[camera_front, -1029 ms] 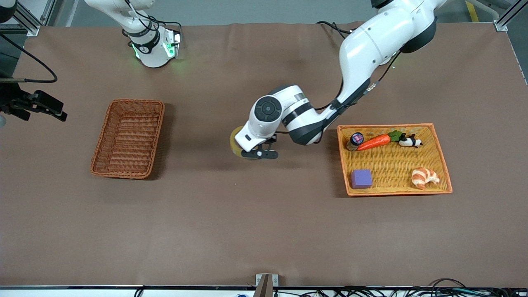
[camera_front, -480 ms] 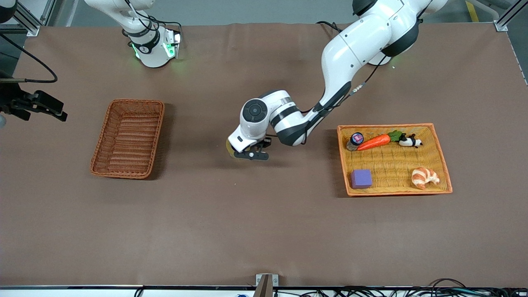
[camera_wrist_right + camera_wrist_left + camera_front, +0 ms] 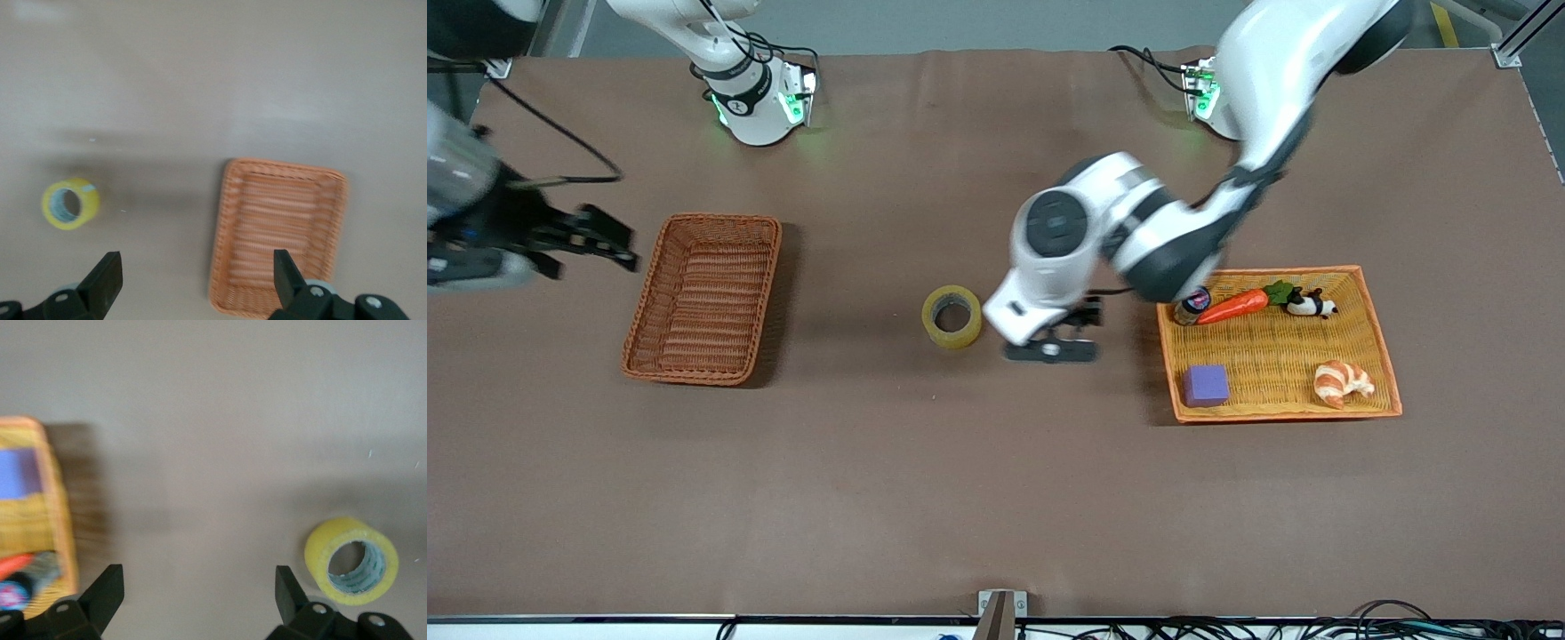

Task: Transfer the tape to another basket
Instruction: 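Set the tape roll on the table while the right gripper reaches toward it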

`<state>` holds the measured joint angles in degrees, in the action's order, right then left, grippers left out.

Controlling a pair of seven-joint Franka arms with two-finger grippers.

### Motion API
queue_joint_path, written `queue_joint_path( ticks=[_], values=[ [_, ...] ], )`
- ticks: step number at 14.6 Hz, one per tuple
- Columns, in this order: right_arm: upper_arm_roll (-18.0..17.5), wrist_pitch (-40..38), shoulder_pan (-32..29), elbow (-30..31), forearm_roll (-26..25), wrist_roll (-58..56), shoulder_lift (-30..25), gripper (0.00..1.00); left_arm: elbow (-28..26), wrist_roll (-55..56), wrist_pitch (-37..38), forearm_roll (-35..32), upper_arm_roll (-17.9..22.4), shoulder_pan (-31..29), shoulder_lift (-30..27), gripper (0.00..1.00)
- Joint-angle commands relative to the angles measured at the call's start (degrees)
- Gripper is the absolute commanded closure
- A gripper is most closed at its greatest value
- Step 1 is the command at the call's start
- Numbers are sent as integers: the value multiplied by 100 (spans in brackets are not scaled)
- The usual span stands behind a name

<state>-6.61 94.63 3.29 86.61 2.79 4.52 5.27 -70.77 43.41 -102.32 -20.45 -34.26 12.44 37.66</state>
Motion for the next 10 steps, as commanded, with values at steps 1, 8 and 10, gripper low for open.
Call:
queue_joint_path(
  ticks=[1, 8, 10],
  values=[
    [-620, 422, 5, 109, 55, 696, 298, 0, -384, -673, 36, 444, 672, -146, -820, 0],
    [-1633, 2366, 732, 1068, -549, 2324, 1421, 0, -1525, -2775, 36, 2185, 2756, -154, -2630, 0],
    [-1633, 2751, 1006, 1103, -945, 2693, 1993, 0, -2000, -3222, 1, 2176, 3117, -172, -3149, 0]
  ],
)
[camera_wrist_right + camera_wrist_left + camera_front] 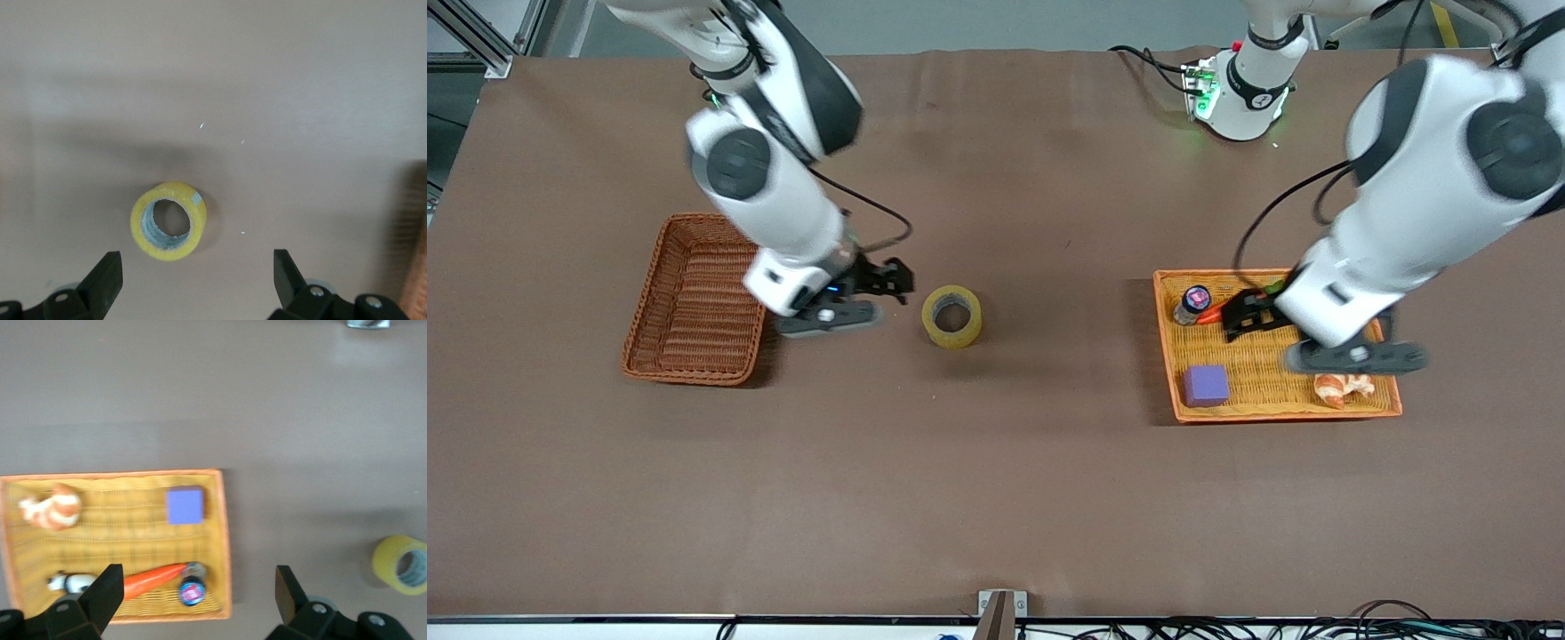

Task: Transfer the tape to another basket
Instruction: 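Grasp the tape roll with the right gripper while the left gripper withdraws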

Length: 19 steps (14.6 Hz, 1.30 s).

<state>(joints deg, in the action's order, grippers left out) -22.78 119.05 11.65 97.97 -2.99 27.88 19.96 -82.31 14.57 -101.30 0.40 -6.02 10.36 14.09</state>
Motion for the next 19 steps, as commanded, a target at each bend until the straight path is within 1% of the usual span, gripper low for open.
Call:
queue_joint_path(
  ticks=[1, 2, 3, 4, 5, 7, 8, 9, 11, 14, 16, 17, 18, 19],
  values=[
    [-16, 407, 267, -24, -630, 559, 753, 0, -1066, -532, -118, 83, 399, 36, -1011, 0],
    [-16, 486, 311, 11, -841, 674, 929, 0, -1320, -595, -144, 57, 435, -16, -1239, 0],
    [-16, 609, 390, 90, -948, 718, 1052, 0, -1584, -596, -197, 48, 427, -156, -1485, 0],
    [-16, 810, 452, 291, -966, 719, 1123, 0, -1796, -631, -371, 48, 418, -297, -1688, 5],
    [-16, 1039, 505, 493, -975, 719, 1133, 0, -1867, -761, -486, 48, 418, -394, -1777, 7],
    [-16, 1383, 584, 758, -984, 719, 1150, 0, -1920, -930, -487, 48, 418, -404, -1787, 6],
    [-16, 1419, 636, 759, -993, 736, 1220, 0, -1929, -982, -478, 48, 418, -438, -1752, 4],
    [-16, 1436, 689, 759, -1080, 762, 1290, 0, -1930, -991, -487, 48, 418, -465, -1725, 4],
    [-16, 1541, 681, 759, -1326, 850, 1457, 0, -1894, -1000, -505, 48, 418, -474, -1681, 0],
    [-16, 1647, 672, 759, -1782, 1254, 1677, 0, -1903, -1000, -505, -39, 426, -474, -1620, 0],
    [-7, 1753, 698, 759, -1898, 1500, 1730, 0, -1921, -1000, -505, -119, 426, -465, -1611, 0],
    [-7, 1753, 733, 759, -1924, 1501, 1739, 5, -1929, -1009, -505, -119, 418, -474, -1611, 0],
    [-7, 1744, 751, 759, -2029, 1510, 1739, 20, -1930, -1018, -496, -119, 418, -509, -1611, 0],
    [-16, 1701, 751, 759, -2099, 1553, 1739, 50, -1938, -1044, -496, -119, 400, -631, -1611, 0]
  ],
)
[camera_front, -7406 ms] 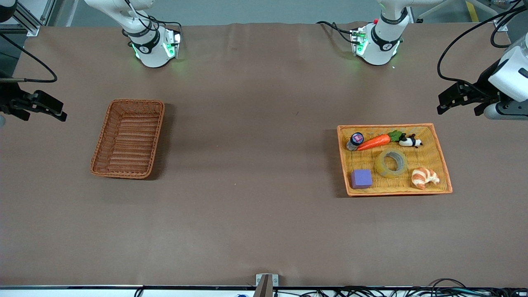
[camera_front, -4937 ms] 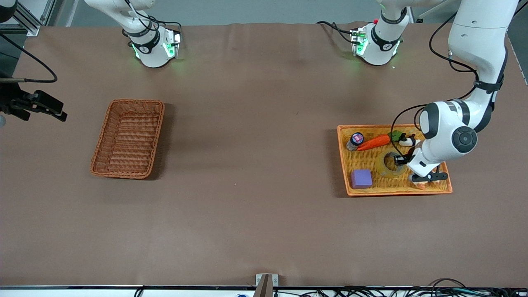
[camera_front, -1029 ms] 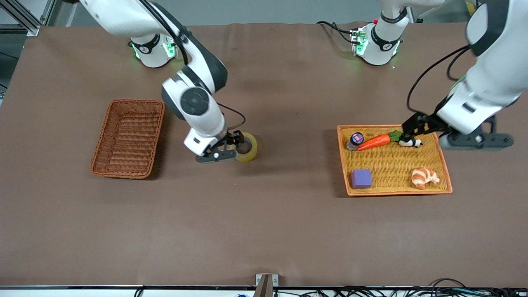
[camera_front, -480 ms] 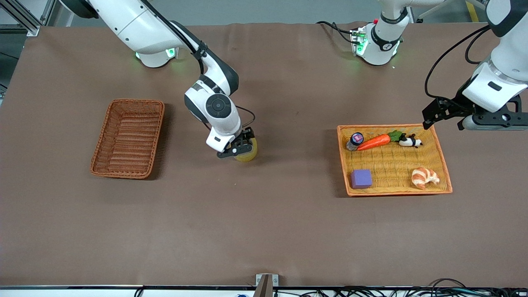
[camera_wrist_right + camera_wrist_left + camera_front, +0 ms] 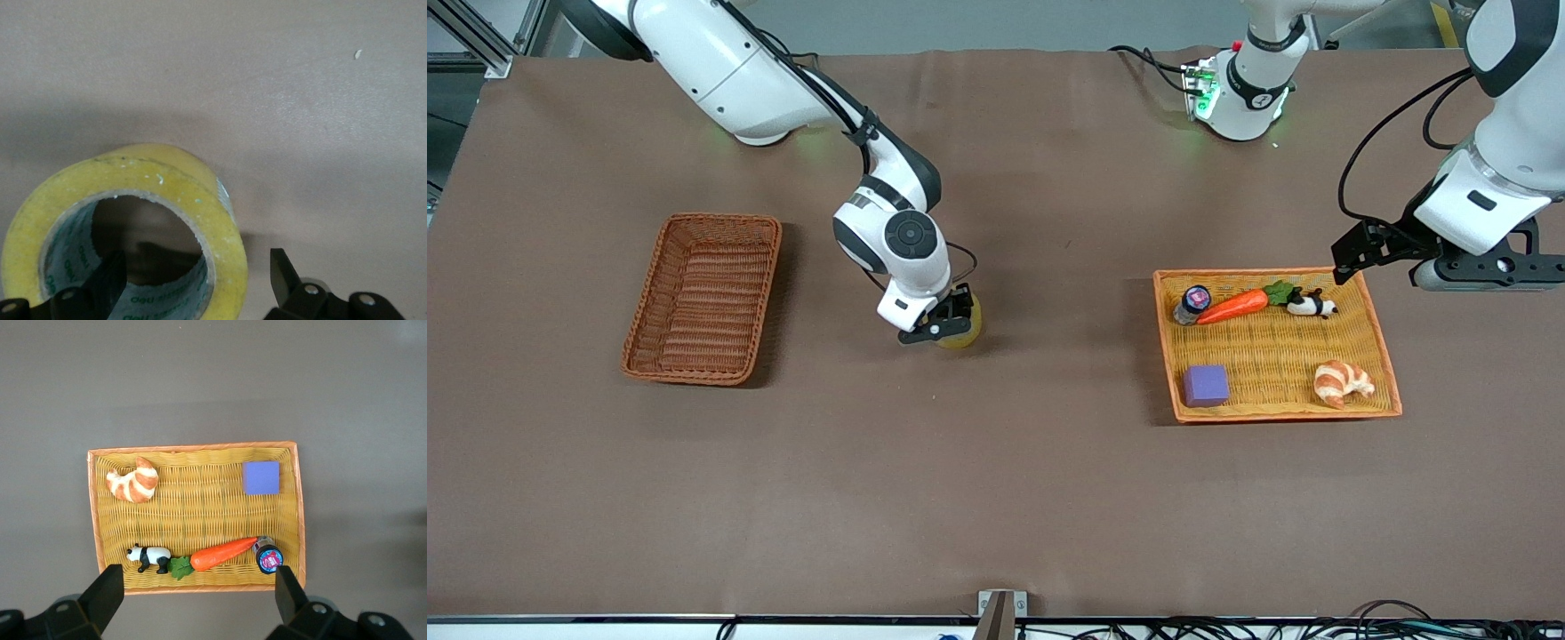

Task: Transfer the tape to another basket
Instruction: 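Grasp the tape roll with the right gripper while the left gripper withdraws, then carry the tape roll with the right gripper over the wicker basket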

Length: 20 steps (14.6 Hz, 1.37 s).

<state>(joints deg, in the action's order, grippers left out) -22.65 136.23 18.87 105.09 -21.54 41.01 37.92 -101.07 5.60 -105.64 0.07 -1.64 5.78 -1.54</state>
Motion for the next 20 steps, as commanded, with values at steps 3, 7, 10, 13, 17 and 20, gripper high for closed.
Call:
queue_joint_path(
  ticks=[3, 7, 10, 13, 17, 20],
  values=[
    [-29, -70, 38, 38, -254, 320, -48, 81, -62, -155, -62, -86, -73, -209, -48, 0],
    [-29, -229, -6, -41, -228, 628, -48, 100, -80, -181, -62, -86, -73, -244, -48, 0],
    [-151, -762, -181, -321, -193, 619, -170, 100, -71, -225, -71, -95, -221, -427, -48, 0],
    [-652, -1466, -909, -481, 34, 601, -827, 100, -71, -226, -62, -77, -381, -482, -39, 0],
    [82, -2205, -1272, -411, 1474, -696, -2198, 100, -36, -199, -62, -59, -364, -438, 13, 0],
    [1058, -2531, -1263, -95, 1732, -1944, -2859, 100, -27, -138, -44, -16, -311, -394, 74, 0]
  ],
)
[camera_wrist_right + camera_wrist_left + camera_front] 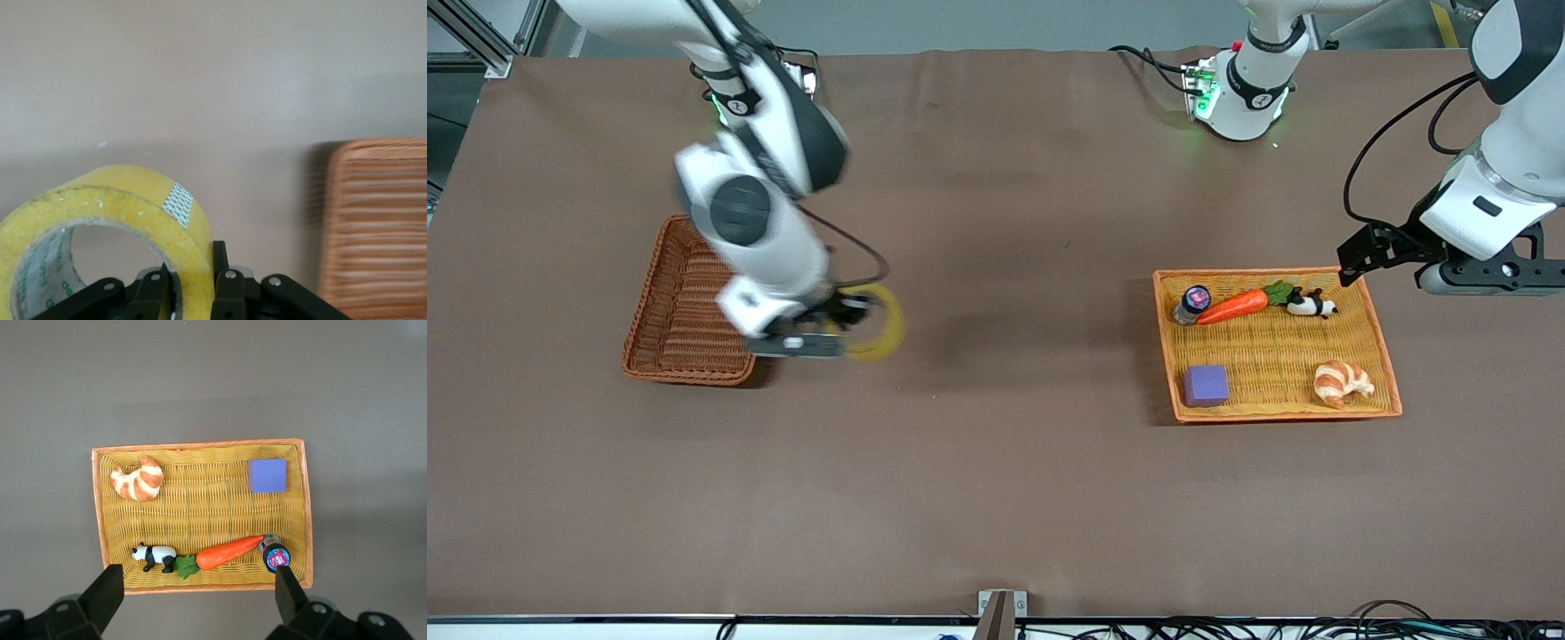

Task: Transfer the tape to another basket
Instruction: 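Carry the tape roll with the right gripper over the wicker basket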

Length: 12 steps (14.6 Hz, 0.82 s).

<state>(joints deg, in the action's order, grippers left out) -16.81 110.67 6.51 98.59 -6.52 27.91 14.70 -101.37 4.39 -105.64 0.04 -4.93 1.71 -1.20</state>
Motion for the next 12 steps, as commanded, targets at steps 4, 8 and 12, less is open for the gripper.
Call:
queue_joint_path(
  ticks=[4, 8, 12],
  values=[
    [1467, 139, -36, 1265, 239, -1970, -907, 100, 267, 27, -18, -13, 106, 154, 226, 0],
    [2110, 1147, -27, 2618, 230, -2632, -1233, 100, 241, 0, 17, -13, 115, 146, 208, 0],
    [2822, 2325, -44, 3630, 230, -3546, -1233, 99, 232, -17, 35, -39, 167, 154, 191, 0]
  ],
)
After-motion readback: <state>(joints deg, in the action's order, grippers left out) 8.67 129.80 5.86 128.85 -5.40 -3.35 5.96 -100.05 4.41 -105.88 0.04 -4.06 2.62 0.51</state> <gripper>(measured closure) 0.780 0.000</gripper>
